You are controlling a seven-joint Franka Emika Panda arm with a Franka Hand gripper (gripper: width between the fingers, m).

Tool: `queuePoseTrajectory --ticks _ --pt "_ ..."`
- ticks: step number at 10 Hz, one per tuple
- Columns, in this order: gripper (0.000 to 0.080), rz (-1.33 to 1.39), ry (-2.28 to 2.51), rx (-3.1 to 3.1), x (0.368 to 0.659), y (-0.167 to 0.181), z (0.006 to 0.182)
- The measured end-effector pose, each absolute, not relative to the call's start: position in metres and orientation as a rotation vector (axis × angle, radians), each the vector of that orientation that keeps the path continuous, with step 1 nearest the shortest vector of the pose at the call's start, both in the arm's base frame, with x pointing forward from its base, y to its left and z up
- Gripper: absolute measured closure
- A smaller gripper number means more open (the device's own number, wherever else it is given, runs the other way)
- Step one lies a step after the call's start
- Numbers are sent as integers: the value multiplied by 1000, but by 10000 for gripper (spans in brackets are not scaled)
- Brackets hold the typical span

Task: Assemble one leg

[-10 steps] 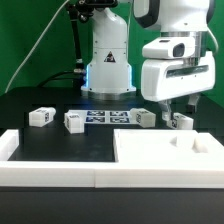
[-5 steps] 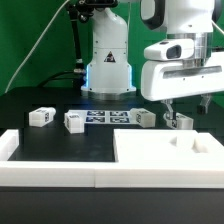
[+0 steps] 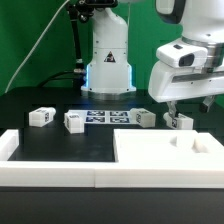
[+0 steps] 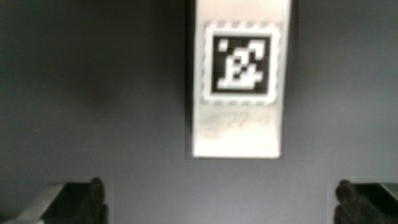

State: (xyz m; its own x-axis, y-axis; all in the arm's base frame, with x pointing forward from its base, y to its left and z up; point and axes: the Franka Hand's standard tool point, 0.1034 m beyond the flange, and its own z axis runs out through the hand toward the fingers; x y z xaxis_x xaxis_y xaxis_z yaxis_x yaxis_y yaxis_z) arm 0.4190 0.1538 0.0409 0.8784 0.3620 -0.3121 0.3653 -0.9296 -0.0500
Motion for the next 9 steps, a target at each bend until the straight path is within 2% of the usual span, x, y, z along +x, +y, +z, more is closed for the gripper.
queuePoseTrajectory --ticks 6,8,9 --pt "151 -1114 542 2800 404 150 21" --pt "151 -1274 543 2708 397 152 14" --pt "151 -1249 544 2728 403 155 6"
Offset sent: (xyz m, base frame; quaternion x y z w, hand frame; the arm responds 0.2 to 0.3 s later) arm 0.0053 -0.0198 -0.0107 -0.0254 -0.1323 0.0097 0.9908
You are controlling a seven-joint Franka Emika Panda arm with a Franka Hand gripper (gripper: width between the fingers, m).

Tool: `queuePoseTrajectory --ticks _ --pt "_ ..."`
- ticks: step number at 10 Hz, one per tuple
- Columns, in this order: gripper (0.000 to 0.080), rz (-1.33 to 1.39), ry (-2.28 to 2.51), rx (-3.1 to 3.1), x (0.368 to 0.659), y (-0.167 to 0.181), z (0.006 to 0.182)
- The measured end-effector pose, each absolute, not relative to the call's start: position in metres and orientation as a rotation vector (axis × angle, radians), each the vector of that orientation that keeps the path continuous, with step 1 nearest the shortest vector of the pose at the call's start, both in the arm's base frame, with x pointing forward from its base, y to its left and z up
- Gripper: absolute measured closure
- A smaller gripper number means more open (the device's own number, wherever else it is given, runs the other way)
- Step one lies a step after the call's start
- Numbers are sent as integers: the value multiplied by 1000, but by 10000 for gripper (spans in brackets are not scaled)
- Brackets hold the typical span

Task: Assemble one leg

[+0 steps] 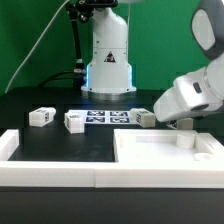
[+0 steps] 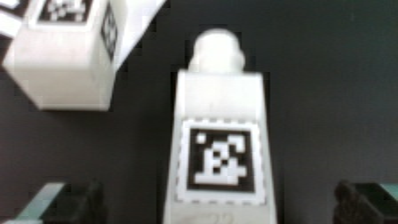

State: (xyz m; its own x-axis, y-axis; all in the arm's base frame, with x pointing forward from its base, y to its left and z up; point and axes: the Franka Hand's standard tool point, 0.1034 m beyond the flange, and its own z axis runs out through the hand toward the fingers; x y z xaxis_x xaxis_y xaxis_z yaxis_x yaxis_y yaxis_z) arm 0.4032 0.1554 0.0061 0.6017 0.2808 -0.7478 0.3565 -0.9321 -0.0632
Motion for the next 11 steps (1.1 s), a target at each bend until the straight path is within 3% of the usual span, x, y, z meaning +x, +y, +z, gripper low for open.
queuePoseTrajectory --ticks 3,4,5,6,7,11 --pt "151 -1249 546 2729 401 154 5" --pt "280 -1249 547 2728 401 154 5" --pt "280 -1249 547 2728 401 154 5" --pt "418 -1250 547 2728 401 154 5" --pt "508 -1250 547 2728 401 154 5" --pt "508 -1250 547 2728 401 154 5"
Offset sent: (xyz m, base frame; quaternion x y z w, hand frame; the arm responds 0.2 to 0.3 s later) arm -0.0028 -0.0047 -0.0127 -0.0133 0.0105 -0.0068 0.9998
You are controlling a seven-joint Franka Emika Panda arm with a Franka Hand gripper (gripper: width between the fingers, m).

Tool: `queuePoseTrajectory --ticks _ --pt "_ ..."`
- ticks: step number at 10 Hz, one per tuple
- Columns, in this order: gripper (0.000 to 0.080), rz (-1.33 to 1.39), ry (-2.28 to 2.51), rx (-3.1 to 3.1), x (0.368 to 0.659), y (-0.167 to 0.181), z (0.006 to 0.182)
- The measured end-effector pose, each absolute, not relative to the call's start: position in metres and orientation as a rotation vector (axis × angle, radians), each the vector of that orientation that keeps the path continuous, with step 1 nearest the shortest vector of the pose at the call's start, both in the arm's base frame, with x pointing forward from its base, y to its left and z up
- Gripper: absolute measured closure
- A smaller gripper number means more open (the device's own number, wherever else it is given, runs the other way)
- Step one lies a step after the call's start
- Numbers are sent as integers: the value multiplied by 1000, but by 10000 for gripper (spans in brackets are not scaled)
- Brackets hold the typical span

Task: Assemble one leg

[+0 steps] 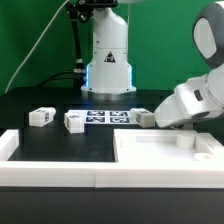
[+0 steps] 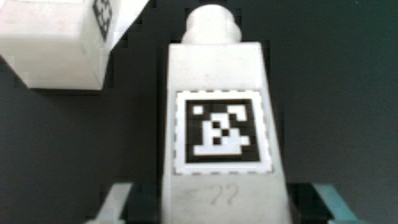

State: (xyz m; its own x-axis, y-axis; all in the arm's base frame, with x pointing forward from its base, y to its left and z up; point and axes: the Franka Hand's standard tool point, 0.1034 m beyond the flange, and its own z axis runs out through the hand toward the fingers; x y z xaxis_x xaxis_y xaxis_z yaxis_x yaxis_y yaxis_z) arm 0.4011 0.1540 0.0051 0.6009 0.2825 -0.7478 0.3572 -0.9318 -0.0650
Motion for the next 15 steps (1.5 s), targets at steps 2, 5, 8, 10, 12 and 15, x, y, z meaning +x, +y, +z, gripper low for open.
queuePoseTrajectory --ticks 2,5,8,10,12,15 --pt "508 -1320 535 2727 402 156 23" --pt "507 -1369 507 2727 413 150 72" --pt "507 -1320 505 2753 420 151 80" --pt "507 -1087 532 2876 437 154 74" --pt "507 -816 579 2991 451 140 83" --pt "506 -442 603 3081 469 116 103"
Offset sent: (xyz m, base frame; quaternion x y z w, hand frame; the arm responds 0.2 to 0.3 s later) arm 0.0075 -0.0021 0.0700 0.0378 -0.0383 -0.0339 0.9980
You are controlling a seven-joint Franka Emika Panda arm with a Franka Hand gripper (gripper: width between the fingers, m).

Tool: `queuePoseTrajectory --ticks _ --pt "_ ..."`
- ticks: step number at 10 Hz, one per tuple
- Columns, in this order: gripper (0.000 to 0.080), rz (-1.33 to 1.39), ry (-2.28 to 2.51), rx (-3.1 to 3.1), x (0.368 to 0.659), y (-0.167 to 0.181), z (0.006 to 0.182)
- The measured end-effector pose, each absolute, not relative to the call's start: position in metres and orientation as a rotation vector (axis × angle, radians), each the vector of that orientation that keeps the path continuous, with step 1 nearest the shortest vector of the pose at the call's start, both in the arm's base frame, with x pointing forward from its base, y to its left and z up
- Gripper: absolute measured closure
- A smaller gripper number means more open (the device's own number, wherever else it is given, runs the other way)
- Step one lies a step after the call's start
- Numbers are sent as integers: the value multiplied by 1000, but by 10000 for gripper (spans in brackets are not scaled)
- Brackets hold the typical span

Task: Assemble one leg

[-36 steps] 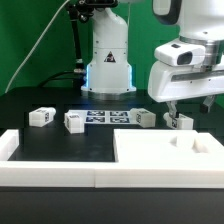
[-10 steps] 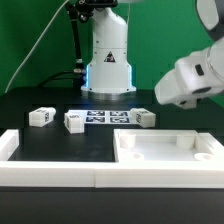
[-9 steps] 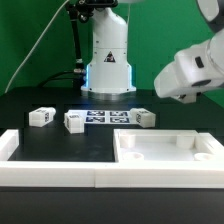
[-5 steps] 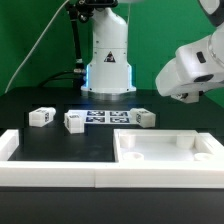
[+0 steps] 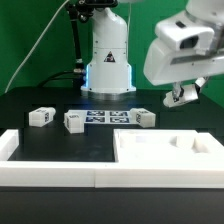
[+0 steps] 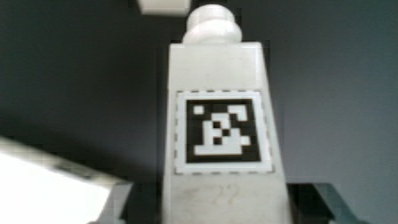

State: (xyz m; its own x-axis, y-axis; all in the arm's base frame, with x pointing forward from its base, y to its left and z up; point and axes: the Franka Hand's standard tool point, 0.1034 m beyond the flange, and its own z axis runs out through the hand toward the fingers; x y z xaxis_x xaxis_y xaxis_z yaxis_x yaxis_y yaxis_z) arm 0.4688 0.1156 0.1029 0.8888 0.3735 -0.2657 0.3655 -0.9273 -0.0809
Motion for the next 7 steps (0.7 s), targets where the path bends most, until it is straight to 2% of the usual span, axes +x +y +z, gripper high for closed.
queuePoseTrajectory --ticks 5,7 --pt "506 -126 -594 -3042 476 109 100" --pt "506 -379 -604 -3016 499 103 114"
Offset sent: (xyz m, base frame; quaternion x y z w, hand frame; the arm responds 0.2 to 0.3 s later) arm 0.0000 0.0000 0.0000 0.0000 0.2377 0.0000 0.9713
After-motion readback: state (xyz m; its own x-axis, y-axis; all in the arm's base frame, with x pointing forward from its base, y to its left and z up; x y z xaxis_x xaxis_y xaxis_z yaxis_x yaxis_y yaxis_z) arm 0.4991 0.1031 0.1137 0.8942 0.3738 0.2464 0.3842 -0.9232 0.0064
